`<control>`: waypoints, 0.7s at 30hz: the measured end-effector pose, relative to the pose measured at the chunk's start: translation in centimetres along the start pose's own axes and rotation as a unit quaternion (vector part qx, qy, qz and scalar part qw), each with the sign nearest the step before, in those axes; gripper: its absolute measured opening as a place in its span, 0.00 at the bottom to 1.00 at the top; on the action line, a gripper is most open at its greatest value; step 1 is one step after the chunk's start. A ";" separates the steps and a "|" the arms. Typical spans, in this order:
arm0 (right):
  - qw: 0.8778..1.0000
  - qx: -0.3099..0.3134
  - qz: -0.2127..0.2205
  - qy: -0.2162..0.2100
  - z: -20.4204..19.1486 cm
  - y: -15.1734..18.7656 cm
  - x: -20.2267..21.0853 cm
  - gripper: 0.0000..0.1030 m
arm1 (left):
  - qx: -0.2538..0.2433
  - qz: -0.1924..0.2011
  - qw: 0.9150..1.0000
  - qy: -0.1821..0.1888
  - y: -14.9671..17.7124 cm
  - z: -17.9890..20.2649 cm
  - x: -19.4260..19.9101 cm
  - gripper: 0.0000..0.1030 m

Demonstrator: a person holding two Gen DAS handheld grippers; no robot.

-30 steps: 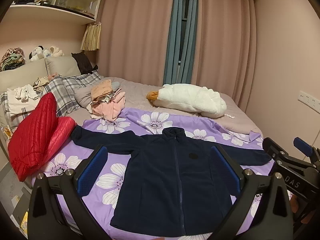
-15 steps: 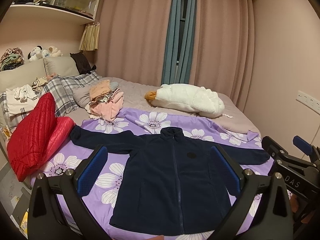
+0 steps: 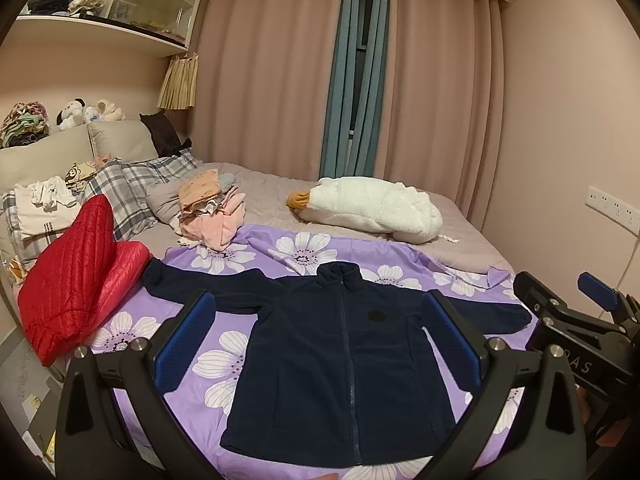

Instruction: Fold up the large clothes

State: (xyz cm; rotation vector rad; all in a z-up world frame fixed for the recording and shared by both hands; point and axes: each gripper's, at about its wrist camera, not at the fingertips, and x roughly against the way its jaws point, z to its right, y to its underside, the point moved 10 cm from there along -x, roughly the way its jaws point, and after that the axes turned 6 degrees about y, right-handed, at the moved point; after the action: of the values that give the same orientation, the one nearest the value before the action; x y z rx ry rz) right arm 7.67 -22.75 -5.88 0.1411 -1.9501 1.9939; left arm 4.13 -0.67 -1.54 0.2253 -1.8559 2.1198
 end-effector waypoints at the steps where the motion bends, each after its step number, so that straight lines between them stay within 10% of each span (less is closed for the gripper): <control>1: 1.000 0.002 0.002 -0.001 -0.1 -0.1 0.2 1.00 | 0.001 0.001 1.000 0.003 -0.1 0.1 0.2 1.00; 21: 1.000 -0.015 0.016 -0.006 0.3 -0.1 2.3 1.00 | 0.000 0.013 1.000 0.022 -0.3 0.8 2.5 1.00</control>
State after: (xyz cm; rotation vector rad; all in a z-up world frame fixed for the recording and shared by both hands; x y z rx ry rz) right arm 5.54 -22.66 -5.10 0.1155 -2.0018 1.9877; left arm 1.83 -1.12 -0.36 0.1534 -1.8443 2.1244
